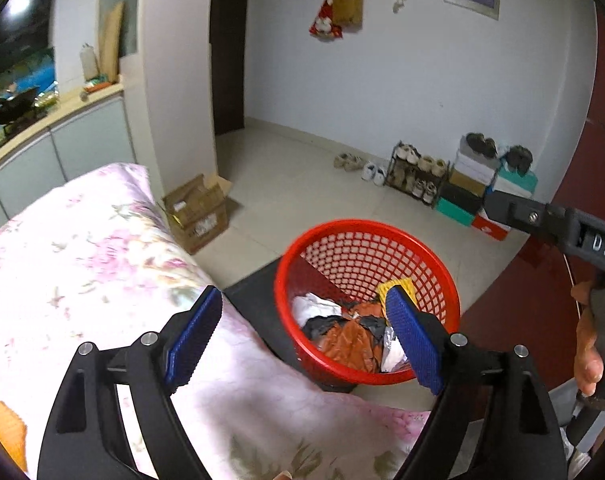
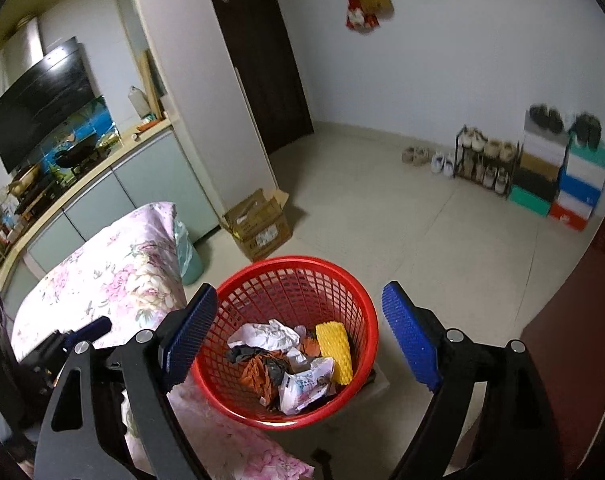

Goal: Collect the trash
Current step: 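Open both tools to drop the cloth and Watsons bag into the basket, then move both open tools back over the quilt toward the green packet and yellow foam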

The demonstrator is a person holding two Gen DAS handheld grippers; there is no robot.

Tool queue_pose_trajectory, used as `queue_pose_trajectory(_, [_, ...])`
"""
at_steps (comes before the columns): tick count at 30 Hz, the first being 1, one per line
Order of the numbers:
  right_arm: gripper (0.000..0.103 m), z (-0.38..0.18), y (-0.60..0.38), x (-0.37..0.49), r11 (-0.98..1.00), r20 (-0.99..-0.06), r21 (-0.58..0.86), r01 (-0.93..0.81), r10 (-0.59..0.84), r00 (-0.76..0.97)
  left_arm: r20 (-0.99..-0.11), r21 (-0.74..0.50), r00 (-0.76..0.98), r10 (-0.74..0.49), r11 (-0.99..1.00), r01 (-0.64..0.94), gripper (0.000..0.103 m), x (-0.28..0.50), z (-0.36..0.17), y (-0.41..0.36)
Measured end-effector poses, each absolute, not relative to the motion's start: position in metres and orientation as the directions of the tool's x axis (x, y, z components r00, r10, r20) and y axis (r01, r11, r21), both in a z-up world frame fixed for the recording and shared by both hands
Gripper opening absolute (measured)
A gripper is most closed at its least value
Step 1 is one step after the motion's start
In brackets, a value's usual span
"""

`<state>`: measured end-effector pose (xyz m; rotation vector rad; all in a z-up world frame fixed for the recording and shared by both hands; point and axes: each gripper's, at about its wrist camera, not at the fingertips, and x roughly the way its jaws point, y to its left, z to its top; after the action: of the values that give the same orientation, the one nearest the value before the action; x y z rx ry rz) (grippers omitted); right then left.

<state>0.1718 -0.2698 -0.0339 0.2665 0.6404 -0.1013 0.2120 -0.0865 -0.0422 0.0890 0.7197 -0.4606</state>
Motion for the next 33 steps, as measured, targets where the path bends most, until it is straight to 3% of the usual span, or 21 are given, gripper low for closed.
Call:
queue_pose_trajectory(10, [0.082, -0.019, -0.219, 0.140, 0.981, -0.508, 0.180, 0.079, 0.024, 0.861, -0.584, -0.073, 0.745, -0.322, 0.935, 0.347, 0.081, 0.174, -0.014, -0.031])
queue_pose_trajectory(14, [0.088, -0.019, -0.189, 0.135, 0.982, -0.491, 0.188, 0.013, 0.083, 0.867, -0.562, -0.045, 0.788, -0.250, 0.961, 0.273, 0.081, 0.157, -0.005, 0.000])
queue_pose_trajectory(33, [0.088, -0.021, -0.037, 0.130, 0.943, -0.517, 0.179, -0.282, 0.334, 0.788, -0.569, -0.154, 0.818, 0.087, 0.966, -0.209, 0.082, 0.100, 0.003, 0.241])
